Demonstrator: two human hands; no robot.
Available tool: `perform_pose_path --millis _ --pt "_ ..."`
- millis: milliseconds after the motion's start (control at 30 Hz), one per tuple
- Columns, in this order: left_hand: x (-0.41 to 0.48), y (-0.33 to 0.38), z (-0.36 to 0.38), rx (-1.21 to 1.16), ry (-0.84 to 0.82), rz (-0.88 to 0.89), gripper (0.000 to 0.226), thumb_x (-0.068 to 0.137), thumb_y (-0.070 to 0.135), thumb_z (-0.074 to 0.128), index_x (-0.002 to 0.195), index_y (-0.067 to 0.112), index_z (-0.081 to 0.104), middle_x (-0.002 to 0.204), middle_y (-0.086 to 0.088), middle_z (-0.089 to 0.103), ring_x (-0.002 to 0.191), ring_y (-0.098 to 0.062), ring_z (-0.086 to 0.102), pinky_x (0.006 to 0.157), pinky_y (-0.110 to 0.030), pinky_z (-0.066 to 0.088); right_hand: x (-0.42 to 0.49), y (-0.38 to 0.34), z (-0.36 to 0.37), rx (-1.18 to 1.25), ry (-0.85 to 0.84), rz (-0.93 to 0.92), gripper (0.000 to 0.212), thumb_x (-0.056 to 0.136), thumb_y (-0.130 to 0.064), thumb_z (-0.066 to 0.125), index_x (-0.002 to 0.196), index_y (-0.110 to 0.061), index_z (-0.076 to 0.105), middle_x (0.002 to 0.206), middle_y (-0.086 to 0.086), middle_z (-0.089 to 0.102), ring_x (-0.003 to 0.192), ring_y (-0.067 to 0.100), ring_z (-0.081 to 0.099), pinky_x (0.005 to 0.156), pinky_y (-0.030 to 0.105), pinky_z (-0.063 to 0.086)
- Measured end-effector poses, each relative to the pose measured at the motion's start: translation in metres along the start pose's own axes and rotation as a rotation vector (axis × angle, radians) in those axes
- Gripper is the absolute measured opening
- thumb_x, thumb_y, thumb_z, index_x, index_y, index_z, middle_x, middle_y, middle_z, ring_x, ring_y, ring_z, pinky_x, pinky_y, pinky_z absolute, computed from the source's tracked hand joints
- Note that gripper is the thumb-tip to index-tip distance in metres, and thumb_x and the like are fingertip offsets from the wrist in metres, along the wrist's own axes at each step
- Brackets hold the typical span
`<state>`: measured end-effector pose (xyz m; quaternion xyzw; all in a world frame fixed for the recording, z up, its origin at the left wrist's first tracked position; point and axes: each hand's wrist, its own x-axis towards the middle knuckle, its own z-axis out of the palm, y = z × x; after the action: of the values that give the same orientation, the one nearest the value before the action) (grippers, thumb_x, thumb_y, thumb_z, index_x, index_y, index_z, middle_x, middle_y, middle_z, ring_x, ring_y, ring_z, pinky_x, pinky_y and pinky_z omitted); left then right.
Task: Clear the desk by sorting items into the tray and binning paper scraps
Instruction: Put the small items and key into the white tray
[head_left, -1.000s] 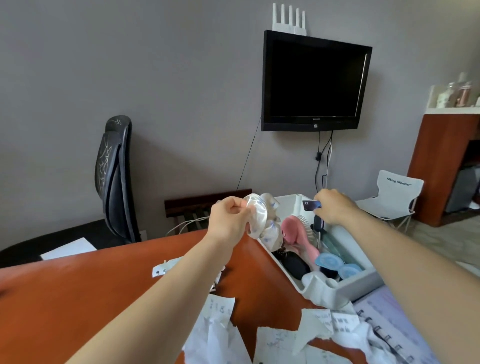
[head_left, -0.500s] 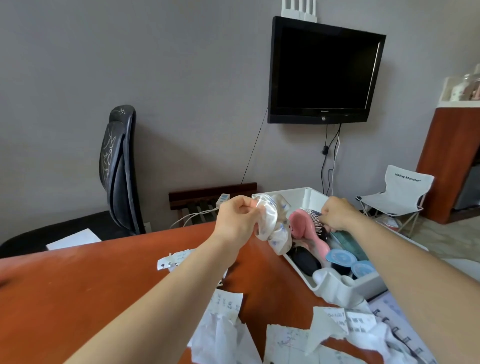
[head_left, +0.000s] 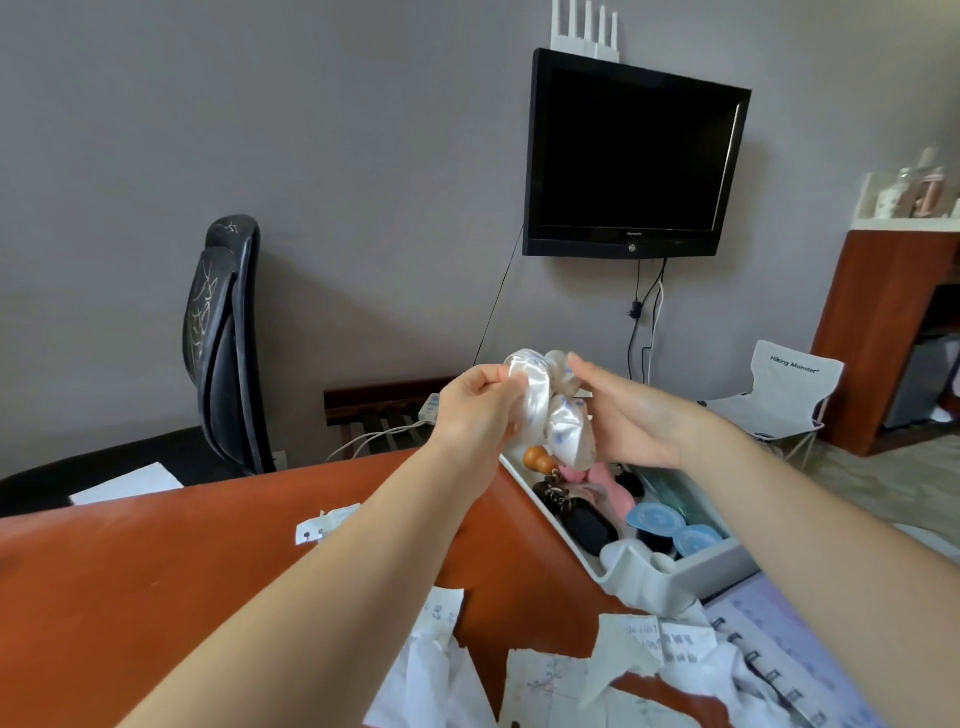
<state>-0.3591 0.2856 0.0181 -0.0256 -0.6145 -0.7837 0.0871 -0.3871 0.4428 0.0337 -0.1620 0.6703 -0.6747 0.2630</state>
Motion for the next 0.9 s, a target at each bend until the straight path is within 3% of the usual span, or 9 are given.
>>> perform_pose_path --millis 200,300,400,500,600,700,767,833,900 --pt "0.021 -0.017 0.007 0.033 0.144 -0.035 0.011 0.078 0.001 0.054 0.076 0.012 0.054 0.065 -0.011 0.057 0.074 -0.026 0.055 0.084 -0.041 0.051 0.016 -0.002 -0.015 0.025 0.4 -0.257 0.028 0.094 -0.01 0.054 0.121 -0.011 0.056 0.099 0.009 0.066 0.08 0.018 0.066 0.066 0.026 0.056" --pt "0.027 -0.03 0.007 0.227 0.161 -0.021 0.018 0.08 0.003 0.05 0.088 0.019 0.043 0.084 -0.014 0.06 0.073 -0.023 0.054 0.074 -0.036 0.049 0.027 0.004 -0.022 -0.109 0.569 -0.218 0.025 0.092 -0.002 0.054 0.113 -0.015 0.056 0.087 0.01 0.062 0.071 0.018 0.061 0.06 0.027 0.052" --pt "0.029 -0.041 0.003 0.443 0.08 0.051 0.02 0.087 0.01 0.045 0.104 0.018 0.037 0.089 -0.01 0.058 0.072 -0.019 0.053 0.066 -0.029 0.045 0.044 0.018 -0.031 -0.224 0.679 -0.161 0.019 0.086 0.003 0.058 0.094 -0.014 0.056 0.086 0.012 0.06 0.074 0.024 0.058 0.067 0.034 0.048" --pt "0.035 -0.051 0.002 0.653 -0.023 0.116 0.029 0.092 0.017 0.045 0.12 0.015 0.042 0.112 -0.014 0.057 0.099 -0.031 0.058 0.073 -0.029 0.043 0.06 0.029 -0.041 -0.299 0.79 -0.14 0.024 0.077 0.006 0.061 0.074 -0.017 0.058 0.081 0.013 0.06 0.08 0.028 0.058 0.079 0.044 0.051" --pt "0.036 -0.061 0.006 0.789 -0.137 0.126 0.038 0.092 0.021 0.046 0.129 0.015 0.041 0.124 -0.013 0.051 0.105 -0.026 0.054 0.08 -0.027 0.041 0.07 0.035 -0.047 -0.4 0.834 -0.11 0.025 0.073 0.005 0.06 0.07 -0.019 0.065 0.077 0.007 0.064 0.082 0.026 0.06 0.084 0.042 0.053" --pt "0.035 -0.072 0.004 1.066 -0.239 0.149 0.042 0.093 0.024 0.042 0.134 0.02 0.036 0.132 -0.008 0.043 0.113 -0.03 0.05 0.097 -0.04 0.042 0.074 0.036 -0.043 -0.663 0.864 -0.105 0.031 0.079 0.0 0.057 0.1 -0.019 0.068 0.09 0.006 0.063 0.085 0.023 0.058 0.08 0.028 0.048" --pt "0.033 -0.074 0.004 1.277 -0.277 0.177 0.049 0.094 0.028 0.044 0.14 0.023 0.03 0.136 -0.006 0.04 0.124 -0.03 0.042 0.104 -0.041 0.034 0.073 0.036 -0.04 -0.84 0.85 -0.152 0.042 0.083 -0.002 0.051 0.117 -0.021 0.065 0.107 0.008 0.066 0.099 0.025 0.059 0.09 0.029 0.047" --pt "0.033 -0.075 0.003 1.403 -0.253 0.195 0.05 0.095 0.036 0.041 0.142 0.023 0.029 0.138 -0.006 0.04 0.129 -0.028 0.036 0.106 -0.041 0.027 0.073 0.036 -0.037 -0.993 0.775 -0.167 0.037 0.086 -0.005 0.046 0.111 -0.02 0.069 0.114 0.006 0.068 0.108 0.029 0.06 0.093 0.037 0.049" --pt "0.034 -0.075 0.0 1.487 -0.234 0.202 0.05 0.095 0.041 0.037 0.141 0.023 0.031 0.14 -0.006 0.039 0.132 -0.027 0.031 0.109 -0.041 0.022 0.073 0.04 -0.035 -1.131 0.676 -0.094 0.03 0.087 -0.008 0.041 0.095 -0.013 0.07 0.1 0.011 0.07 0.1 0.034 0.062 0.084 0.042 0.05"
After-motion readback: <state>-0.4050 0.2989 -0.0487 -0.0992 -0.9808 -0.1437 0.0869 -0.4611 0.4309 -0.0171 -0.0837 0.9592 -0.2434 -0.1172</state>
